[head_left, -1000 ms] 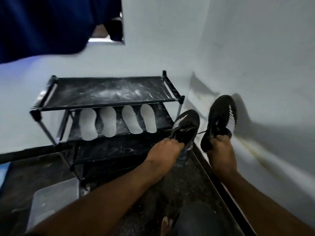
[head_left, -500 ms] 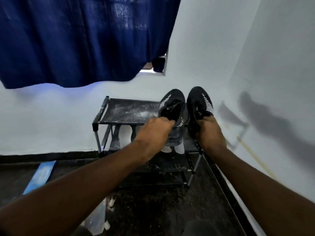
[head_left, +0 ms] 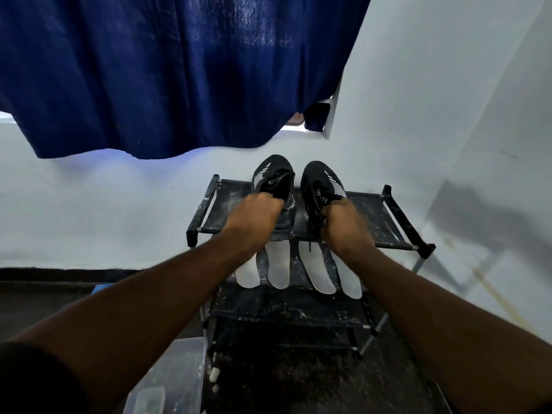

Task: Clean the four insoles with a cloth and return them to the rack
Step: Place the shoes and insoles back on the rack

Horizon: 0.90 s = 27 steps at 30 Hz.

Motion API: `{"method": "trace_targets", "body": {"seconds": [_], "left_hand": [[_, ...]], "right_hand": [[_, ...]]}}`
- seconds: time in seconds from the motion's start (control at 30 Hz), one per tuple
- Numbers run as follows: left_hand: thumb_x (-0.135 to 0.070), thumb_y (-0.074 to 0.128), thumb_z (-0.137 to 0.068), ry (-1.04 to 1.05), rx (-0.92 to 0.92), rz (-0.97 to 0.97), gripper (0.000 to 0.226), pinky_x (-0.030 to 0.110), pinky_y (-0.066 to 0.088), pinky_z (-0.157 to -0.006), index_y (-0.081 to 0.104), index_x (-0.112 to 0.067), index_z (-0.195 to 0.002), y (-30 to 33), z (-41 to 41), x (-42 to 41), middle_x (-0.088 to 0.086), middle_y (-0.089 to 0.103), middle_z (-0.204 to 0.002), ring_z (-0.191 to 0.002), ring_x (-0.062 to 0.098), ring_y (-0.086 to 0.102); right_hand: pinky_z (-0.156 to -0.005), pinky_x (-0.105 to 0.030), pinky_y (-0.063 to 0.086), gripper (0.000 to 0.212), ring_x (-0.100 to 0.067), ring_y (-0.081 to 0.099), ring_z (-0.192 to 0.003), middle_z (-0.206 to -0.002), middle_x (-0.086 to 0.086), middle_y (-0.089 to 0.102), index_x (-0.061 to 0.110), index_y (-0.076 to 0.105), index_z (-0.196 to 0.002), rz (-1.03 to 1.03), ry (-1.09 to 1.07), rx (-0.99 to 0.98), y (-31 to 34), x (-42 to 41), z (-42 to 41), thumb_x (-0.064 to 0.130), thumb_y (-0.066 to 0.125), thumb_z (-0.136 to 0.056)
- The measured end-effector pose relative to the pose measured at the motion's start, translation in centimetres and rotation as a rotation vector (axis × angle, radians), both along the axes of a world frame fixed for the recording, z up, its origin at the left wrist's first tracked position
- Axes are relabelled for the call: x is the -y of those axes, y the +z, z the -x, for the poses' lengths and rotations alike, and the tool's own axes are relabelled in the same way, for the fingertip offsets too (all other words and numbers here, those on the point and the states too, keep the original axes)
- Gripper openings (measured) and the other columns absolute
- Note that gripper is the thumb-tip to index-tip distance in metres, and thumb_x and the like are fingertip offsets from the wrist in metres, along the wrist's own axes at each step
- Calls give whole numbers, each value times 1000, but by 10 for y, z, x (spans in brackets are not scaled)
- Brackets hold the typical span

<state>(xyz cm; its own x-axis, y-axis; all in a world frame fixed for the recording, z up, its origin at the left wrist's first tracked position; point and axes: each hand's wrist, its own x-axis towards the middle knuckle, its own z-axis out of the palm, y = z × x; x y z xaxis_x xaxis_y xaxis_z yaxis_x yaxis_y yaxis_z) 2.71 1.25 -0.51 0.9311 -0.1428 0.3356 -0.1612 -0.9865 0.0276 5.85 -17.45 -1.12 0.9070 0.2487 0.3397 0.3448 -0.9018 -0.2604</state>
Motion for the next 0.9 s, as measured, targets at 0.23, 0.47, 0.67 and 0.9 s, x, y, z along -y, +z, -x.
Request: {"method": "trace_targets", "body": {"seconds": [0.23, 0.47, 0.67, 0.9], "left_hand": [[4, 49, -96, 38, -44, 40, 33, 48, 58, -86, 67, -13, -118, -19, -39, -12, 13, 68, -109, -99, 33, 67], [2, 51, -94, 41, -77, 201, 28, 49, 59, -83, 69, -13, -110, -29, -57, -16, 11, 69, -103, -96, 31, 69], [-4, 69, -92, 6, 7, 390, 53, 40, 56, -94, 52, -15, -141, -26, -31, -16, 7, 48, -136, -111, 25, 60], [-21, 58, -99, 11, 131, 196, 37, 40, 50, -97, 54, -15, -135, -10, 41, -32, 8, 51, -137, -124, 25, 52]], "right_hand": [[-57, -27, 47, 18, -16, 56, -59, -69, -3, 59, 8, 70, -90, -90, -61, -151, -9, -24, -43, 3, 53, -85], [-78, -43, 58, 25, -32, 66, -83, -95, -14, 67, 10, 72, -100, 33, -55, -98, -13, -25, -49, 19, 66, -78], [-97, -47, 40, 57, -31, 40, -119, -126, -13, 50, 10, 55, -123, 298, -55, 162, -17, -27, -34, 31, 74, -74], [-93, -52, 44, 33, -35, 48, -107, -114, -18, 54, 5, 62, -107, 277, 135, 419, -6, -51, 1, 17, 67, -76]]}}
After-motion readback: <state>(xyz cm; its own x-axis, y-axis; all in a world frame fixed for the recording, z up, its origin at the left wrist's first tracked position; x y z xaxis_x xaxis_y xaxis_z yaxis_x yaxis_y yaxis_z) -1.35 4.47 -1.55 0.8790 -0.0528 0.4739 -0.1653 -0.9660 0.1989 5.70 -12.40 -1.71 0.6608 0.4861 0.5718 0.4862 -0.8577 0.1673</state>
